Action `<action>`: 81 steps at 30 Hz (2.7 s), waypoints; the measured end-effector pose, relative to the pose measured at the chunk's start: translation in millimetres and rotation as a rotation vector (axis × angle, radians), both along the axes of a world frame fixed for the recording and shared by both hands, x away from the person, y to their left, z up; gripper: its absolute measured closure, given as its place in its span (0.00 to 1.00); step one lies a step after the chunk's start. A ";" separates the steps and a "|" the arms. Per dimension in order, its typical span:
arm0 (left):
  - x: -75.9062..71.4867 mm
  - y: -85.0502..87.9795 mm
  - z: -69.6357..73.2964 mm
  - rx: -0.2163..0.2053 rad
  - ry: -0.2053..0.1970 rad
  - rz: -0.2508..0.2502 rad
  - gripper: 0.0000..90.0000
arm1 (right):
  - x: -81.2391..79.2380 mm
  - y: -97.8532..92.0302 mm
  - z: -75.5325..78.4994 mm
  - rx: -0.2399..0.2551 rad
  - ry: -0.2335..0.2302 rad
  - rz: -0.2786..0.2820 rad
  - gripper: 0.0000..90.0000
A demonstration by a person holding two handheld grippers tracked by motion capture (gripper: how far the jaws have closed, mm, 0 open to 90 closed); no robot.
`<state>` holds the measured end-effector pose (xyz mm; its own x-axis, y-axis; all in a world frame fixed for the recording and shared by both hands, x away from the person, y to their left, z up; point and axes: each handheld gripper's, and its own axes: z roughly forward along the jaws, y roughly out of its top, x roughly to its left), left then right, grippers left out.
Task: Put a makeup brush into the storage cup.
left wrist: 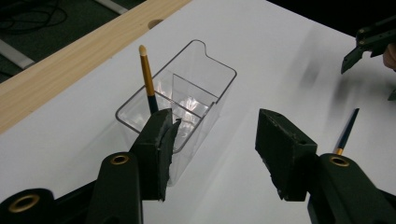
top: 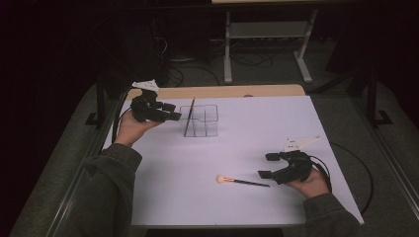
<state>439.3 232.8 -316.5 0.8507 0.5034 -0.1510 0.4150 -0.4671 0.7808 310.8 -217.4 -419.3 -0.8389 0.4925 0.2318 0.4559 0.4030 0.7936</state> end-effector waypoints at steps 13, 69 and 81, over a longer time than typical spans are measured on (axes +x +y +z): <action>-16.9 -7.6 -1.2 0.033 -0.010 -0.038 0.47 | -3.5 -2.7 2.5 0.002 -0.007 -0.009 0.25; -106.5 -16.1 -18.0 0.068 -0.054 -0.088 0.31 | -1.8 1.5 27.3 -0.096 -0.022 0.001 0.25; -120.5 -15.0 -26.9 0.059 -0.061 -0.080 0.28 | 1.4 6.3 29.1 -0.116 -0.023 0.015 0.24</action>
